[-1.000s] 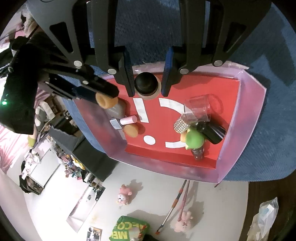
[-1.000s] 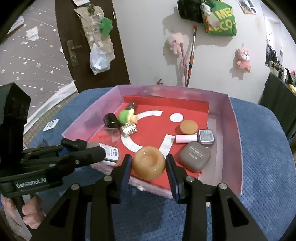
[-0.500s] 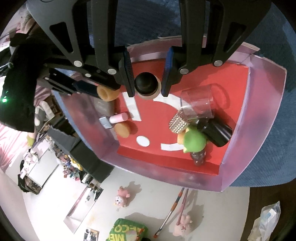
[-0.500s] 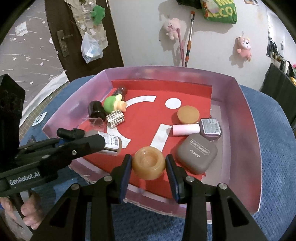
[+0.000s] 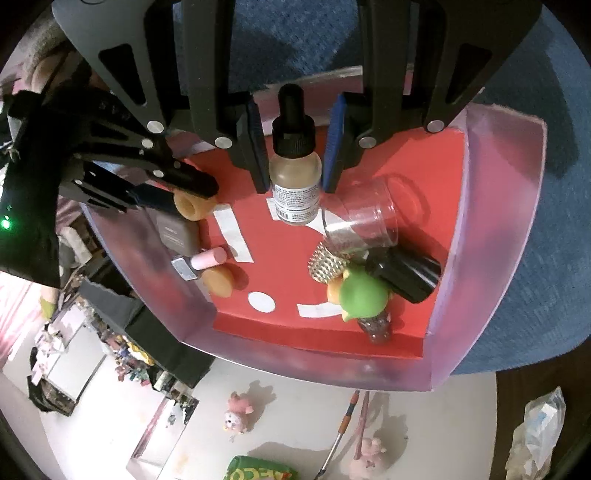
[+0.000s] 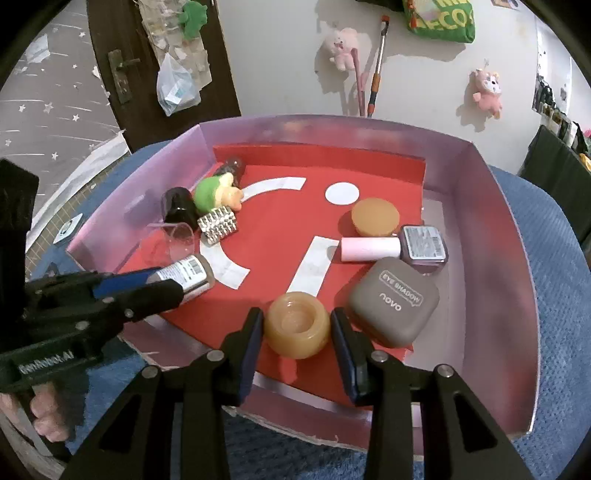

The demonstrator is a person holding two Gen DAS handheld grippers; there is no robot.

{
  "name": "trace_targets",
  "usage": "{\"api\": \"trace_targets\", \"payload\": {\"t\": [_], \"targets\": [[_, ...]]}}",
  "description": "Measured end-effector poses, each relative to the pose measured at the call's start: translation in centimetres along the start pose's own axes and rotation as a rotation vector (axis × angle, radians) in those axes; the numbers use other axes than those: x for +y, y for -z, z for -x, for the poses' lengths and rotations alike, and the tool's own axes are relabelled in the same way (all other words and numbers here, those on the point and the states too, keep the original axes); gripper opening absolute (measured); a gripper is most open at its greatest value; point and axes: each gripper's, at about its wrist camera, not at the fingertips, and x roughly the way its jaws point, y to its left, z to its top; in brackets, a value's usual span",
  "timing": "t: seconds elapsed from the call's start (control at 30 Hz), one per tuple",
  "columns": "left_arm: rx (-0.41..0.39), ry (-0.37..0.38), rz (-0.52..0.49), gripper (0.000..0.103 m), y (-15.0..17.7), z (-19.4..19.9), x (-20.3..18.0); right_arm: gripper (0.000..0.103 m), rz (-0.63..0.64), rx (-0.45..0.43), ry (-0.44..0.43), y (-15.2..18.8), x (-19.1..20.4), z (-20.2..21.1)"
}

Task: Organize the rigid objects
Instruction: 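Carry the dropper bottle and donut sponge over the box and lower them with both tools, then open both tools to release the bottle and sponge inside the box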

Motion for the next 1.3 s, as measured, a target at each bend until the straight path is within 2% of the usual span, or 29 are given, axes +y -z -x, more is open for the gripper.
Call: {"api": "trace_targets", "payload": {"t": [0.2, 0.57, 0.9, 0.97, 1.03, 1.07, 1.1, 1.17, 1.3], "targets": [[0.014, -0.017, 0.025, 0.027, -0.4, -1.2, 0.9, 0.040, -0.001, 0.003, 0.014, 0.0, -0.1, -0.4], [0.022, -0.003, 0.040, 0.027, -0.7, -1.3, 1.0, 0.040, -0.007, 0.004, 0.013, 0.1, -0.2, -0.6], [-0.012, -0.036, 0.020, 0.027, -0.6, -0.1, 0.6, 0.041, -0.024, -0.016, 0.004, 0.1, -0.1, 0.2], [-0.024, -0.040, 0.010, 0.027, -0.5, 0.3, 0.5, 0.044, -0.027, -0.029, 0.001, 0.2, 0.0, 0.7], [-0.039, -0.050, -0.006, 0.028, -0.4, 0.8, 0.2, 0.057, -0.025, -0.050, 0.003, 0.2, 0.2, 1.5], [-0.043, -0.054, -0.011, 0.034, -0.4, 1.0, 0.1, 0.057, -0.022, -0.059, 0.008, 0.2, 0.3, 1.8], [-0.047, -0.057, -0.015, 0.054, -0.3, 1.1, 0.0, 0.057, -0.021, -0.064, 0.010, 0.3, 0.4, 2.0], [-0.067, -0.059, -0.016, 0.080, -0.1, 1.6, -0.1, 0.057, -0.027, -0.078, 0.007, 0.4, 0.5, 2.7], [-0.099, -0.059, -0.035, 0.080, 0.4, 2.7, -0.7, 0.063, -0.051, -0.105, 0.003, 0.7, 0.6, 3.8]]}}
